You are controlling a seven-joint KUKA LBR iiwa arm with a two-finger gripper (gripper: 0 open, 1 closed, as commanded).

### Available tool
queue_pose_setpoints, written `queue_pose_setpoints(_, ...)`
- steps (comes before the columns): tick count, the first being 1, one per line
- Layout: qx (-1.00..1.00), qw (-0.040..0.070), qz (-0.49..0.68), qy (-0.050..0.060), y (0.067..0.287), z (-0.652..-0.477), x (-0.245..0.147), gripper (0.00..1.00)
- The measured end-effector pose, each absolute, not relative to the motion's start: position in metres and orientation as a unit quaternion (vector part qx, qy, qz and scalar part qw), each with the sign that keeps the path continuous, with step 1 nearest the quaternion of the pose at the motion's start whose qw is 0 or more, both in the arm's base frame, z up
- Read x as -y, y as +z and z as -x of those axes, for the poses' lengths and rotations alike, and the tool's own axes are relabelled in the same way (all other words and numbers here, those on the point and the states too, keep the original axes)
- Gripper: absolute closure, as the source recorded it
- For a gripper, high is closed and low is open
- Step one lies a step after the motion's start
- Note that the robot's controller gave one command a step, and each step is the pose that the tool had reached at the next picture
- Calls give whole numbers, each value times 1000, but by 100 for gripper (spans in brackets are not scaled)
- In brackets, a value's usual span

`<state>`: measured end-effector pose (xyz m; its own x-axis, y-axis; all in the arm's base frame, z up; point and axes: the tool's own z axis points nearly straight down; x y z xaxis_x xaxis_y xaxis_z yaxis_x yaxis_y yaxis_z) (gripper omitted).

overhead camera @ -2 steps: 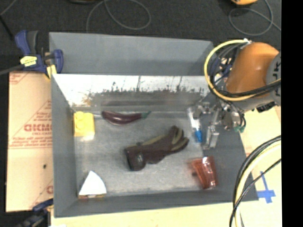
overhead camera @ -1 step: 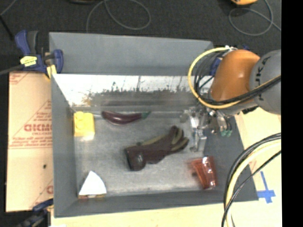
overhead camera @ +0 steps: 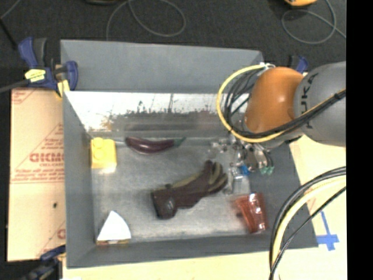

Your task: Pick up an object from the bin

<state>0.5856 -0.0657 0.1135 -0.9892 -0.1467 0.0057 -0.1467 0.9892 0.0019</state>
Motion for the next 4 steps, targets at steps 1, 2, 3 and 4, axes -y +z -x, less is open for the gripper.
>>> queue_pose_setpoints(1, 995, -7, -97, 3, 139, -593, 59, 0)
queue_pose_setpoints(2, 989, -2, -149, 1, 84, -583, 41, 0)
queue_pose_setpoints(3, 978, -6, -206, 4, 70, -577, 32, 100)
queue_pose_setpoints(4, 978, -7, -207, 4, 71, -577, 31, 100)
